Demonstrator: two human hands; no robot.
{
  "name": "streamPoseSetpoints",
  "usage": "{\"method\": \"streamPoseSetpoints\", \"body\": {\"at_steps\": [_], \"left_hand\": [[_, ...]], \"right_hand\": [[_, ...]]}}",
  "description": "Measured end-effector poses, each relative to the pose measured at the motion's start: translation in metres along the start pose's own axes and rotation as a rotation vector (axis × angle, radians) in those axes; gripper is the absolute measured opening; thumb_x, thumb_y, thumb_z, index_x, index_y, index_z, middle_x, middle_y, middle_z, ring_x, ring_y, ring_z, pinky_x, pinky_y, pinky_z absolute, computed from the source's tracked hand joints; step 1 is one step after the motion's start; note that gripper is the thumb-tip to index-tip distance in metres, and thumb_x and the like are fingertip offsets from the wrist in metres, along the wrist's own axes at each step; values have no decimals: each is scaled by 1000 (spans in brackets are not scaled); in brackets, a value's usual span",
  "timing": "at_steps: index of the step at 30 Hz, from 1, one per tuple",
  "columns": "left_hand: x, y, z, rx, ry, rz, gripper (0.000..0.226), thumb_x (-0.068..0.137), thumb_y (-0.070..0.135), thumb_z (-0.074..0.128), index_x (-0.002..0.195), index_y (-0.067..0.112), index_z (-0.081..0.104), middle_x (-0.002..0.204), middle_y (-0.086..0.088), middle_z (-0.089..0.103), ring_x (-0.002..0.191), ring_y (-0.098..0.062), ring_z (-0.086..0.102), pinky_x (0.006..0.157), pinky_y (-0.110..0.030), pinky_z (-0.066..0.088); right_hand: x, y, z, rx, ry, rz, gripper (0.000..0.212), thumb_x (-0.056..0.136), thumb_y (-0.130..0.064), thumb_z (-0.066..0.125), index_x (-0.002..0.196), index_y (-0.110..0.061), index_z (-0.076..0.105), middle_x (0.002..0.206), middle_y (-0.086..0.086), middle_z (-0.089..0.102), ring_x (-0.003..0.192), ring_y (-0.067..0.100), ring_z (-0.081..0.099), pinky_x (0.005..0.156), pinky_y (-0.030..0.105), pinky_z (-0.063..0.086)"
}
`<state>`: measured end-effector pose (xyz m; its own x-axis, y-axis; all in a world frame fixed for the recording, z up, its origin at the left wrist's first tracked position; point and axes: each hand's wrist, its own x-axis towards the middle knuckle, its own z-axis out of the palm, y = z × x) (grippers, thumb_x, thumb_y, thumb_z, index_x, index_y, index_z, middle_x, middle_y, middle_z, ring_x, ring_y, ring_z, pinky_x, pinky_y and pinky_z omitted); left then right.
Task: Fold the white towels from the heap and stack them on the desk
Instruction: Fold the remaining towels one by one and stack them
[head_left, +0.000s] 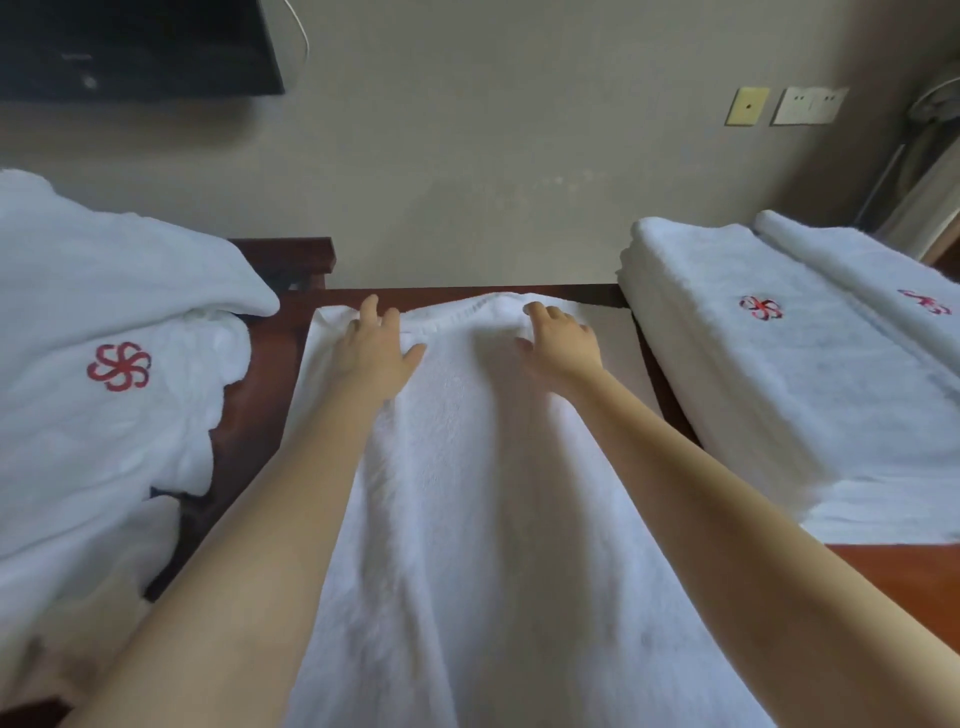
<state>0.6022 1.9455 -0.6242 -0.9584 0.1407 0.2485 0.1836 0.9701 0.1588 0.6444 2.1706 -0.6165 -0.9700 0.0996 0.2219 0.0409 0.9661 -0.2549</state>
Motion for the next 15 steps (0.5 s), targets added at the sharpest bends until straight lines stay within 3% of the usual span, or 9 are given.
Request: {"method": "streamPoseSetpoints", "body": {"at_steps": [8, 15], "left_hand": [[-102, 16, -42, -211, -7, -37, 46, 99, 36, 43, 133, 5, 43, 153, -12, 21, 132, -32, 31, 100, -46, 39], [-204, 22, -56, -283, 40, -117, 46, 100, 33, 42, 137, 5, 42, 151, -12, 26, 137, -31, 25, 103, -47, 36]], "right_hand": [[-100, -51, -30, 118, -67, 66, 47, 96, -33, 46, 140, -16, 39, 141, 5, 43, 127, 26, 44, 104, 43, 32], [-208, -74, -26, 164, -57, 214, 53, 96, -32, 46, 144, -15, 34, 150, 6, 31, 143, 21, 22, 116, 54, 7]]}}
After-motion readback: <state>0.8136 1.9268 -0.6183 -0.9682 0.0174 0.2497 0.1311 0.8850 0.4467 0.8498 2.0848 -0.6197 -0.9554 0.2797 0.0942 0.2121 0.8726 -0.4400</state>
